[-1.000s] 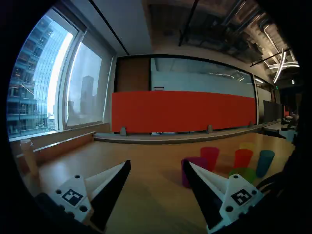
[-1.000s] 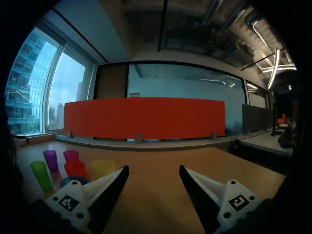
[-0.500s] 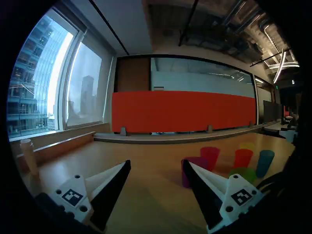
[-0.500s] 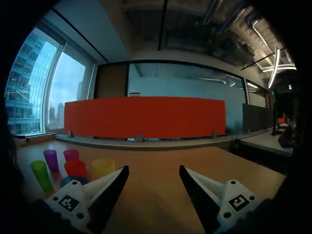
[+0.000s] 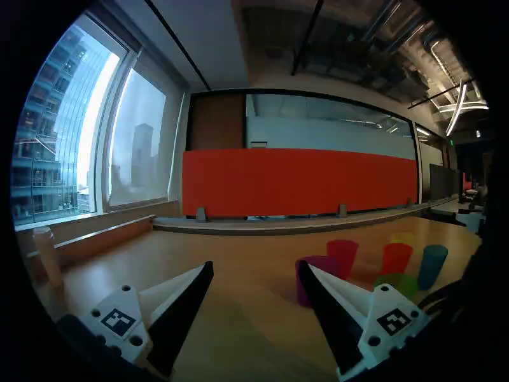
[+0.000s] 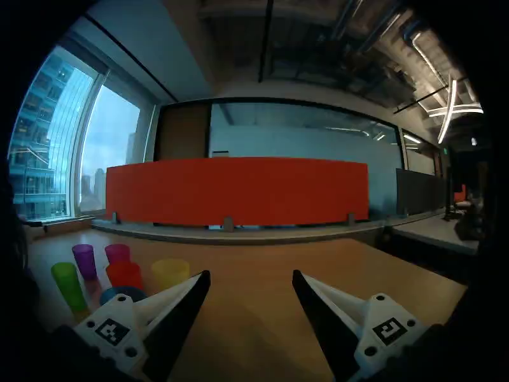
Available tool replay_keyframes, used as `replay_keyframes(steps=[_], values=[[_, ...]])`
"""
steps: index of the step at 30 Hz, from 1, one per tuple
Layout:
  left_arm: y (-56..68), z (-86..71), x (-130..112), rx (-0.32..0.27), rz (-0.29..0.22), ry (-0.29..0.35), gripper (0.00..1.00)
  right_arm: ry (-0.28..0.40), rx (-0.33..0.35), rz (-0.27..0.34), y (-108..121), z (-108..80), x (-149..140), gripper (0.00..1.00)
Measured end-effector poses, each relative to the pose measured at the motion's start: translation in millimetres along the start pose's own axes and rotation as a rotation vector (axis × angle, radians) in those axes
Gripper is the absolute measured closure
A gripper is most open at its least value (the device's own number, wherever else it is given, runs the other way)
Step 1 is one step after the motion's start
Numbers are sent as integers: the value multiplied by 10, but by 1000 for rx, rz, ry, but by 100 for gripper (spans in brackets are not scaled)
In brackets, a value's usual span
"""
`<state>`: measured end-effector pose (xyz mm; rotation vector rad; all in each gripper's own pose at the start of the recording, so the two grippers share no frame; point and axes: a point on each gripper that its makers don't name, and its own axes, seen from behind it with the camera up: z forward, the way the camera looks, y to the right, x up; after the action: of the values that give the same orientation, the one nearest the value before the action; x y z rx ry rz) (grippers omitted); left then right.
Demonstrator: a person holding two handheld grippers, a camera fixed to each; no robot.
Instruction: Pour water
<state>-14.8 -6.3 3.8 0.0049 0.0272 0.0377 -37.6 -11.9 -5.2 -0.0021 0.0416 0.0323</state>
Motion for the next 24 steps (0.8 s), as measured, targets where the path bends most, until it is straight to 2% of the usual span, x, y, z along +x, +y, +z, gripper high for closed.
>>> replay_keyframes(steps=[24], values=[[1, -1, 1, 0, 0, 0, 1, 0, 0, 0, 3, -6, -6, 0]])
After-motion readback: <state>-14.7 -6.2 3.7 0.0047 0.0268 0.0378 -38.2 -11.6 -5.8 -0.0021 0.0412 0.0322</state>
